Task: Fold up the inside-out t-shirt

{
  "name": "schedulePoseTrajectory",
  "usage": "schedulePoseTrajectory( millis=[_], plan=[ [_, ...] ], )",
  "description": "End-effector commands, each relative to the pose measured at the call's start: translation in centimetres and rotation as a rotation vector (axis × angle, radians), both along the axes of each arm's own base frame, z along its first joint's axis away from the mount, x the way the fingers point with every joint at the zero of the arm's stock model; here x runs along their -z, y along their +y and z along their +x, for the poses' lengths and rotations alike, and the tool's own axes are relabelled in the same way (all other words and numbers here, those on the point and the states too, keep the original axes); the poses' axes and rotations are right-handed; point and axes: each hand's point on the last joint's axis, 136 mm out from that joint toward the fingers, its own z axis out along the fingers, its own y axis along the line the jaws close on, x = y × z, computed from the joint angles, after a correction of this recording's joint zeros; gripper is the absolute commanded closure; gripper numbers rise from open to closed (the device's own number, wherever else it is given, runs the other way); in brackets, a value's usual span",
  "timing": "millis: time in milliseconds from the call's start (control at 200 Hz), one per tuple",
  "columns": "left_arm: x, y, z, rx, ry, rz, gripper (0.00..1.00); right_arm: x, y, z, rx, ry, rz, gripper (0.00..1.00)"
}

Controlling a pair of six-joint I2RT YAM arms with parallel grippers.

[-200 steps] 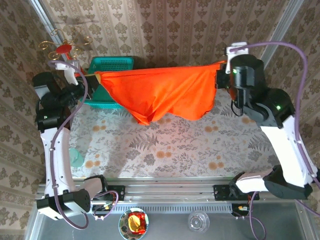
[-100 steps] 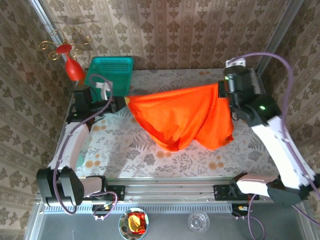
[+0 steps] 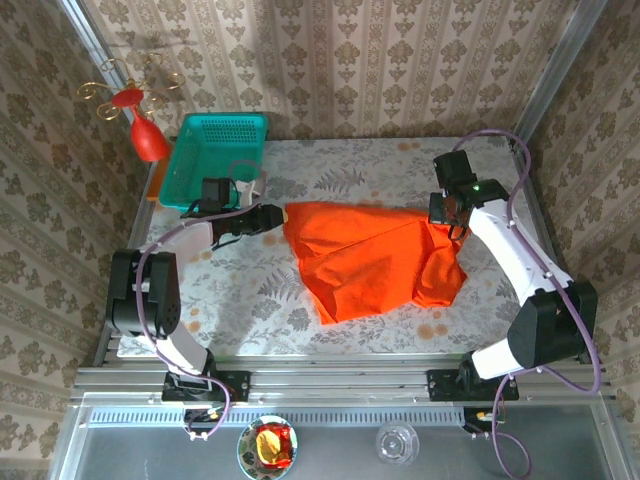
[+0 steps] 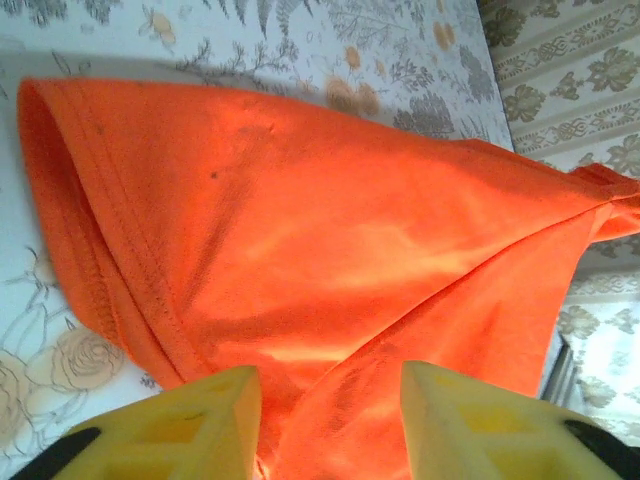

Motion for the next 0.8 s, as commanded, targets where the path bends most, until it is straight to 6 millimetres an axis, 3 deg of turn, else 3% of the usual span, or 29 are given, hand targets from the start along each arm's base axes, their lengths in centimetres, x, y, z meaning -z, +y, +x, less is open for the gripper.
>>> schedulePoseTrajectory(
  millis=[0, 225, 345, 545, 795],
  plan=[
    [-0.8, 0.2, -0.3, -0.024, -0.067, 0.027, 0.54, -0.8, 0.4, 0.0, 0.005, -0.04, 0.058, 1.0],
    [2.6, -1.2, -5.2, -0.024, -0.01, 0.066, 0.53, -0.2, 0.8, -0.2, -0.002, -0.025, 0.079, 1.0],
    [4.4, -1.9, -6.8, -0.024, 0.017, 0.054, 0.52, 0.2, 0.9, -0.2, -0.005, -0.015, 0.084, 1.0],
    [6.3, -3.4, -7.2, 0.018, 0.057, 0.059, 0.54, 0.2, 1.4, -0.2, -0.013, -0.015, 0.11, 1.0],
    [6.8, -5.1, -6.3, 0.056, 0.067, 0.063, 0.61, 0.1, 1.7, -0.4, -0.013, -0.018, 0.137, 1.0]
  ],
)
